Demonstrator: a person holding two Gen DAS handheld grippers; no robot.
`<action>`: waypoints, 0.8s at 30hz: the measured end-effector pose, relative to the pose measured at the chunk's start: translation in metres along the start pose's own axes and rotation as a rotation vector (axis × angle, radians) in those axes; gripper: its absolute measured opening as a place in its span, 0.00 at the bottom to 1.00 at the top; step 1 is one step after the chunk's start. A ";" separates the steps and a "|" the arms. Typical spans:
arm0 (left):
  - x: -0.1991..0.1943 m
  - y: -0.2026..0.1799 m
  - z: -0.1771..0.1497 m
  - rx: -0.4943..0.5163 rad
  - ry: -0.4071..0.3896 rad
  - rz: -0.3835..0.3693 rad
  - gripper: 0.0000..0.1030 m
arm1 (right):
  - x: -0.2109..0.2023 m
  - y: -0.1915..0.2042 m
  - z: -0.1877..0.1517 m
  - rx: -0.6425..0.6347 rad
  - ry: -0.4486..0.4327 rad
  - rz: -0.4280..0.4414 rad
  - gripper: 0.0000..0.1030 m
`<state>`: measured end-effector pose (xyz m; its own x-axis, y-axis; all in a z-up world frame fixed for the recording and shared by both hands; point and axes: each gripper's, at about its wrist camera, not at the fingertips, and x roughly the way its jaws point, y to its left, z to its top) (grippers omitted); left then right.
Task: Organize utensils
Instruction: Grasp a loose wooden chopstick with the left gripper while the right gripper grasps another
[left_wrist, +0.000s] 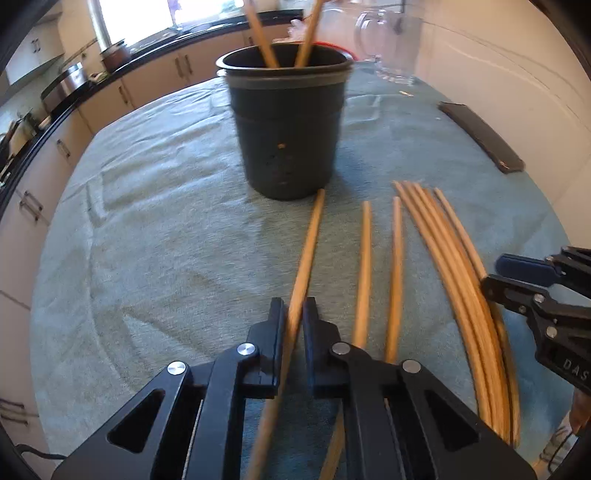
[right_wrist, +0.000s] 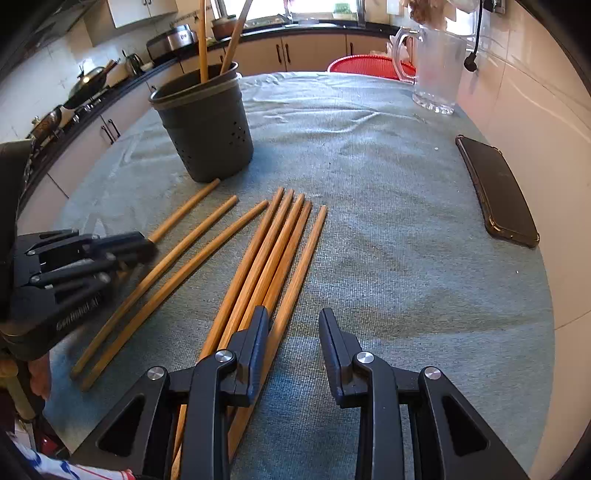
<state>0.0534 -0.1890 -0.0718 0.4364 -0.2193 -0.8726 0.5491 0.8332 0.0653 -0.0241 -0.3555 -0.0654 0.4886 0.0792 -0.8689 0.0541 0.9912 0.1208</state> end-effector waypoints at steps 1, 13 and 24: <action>0.001 0.002 0.000 -0.008 0.002 -0.001 0.10 | 0.001 0.001 0.001 -0.007 0.007 -0.012 0.30; -0.015 0.034 -0.028 -0.144 0.109 0.035 0.08 | 0.004 -0.008 0.000 -0.067 0.163 -0.089 0.29; -0.001 0.048 -0.005 -0.146 0.258 -0.035 0.08 | 0.021 -0.019 0.031 -0.066 0.363 -0.100 0.24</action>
<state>0.0756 -0.1460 -0.0705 0.2138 -0.1283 -0.9684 0.4442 0.8957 -0.0206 0.0121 -0.3764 -0.0707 0.1426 0.0022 -0.9898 0.0240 0.9997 0.0056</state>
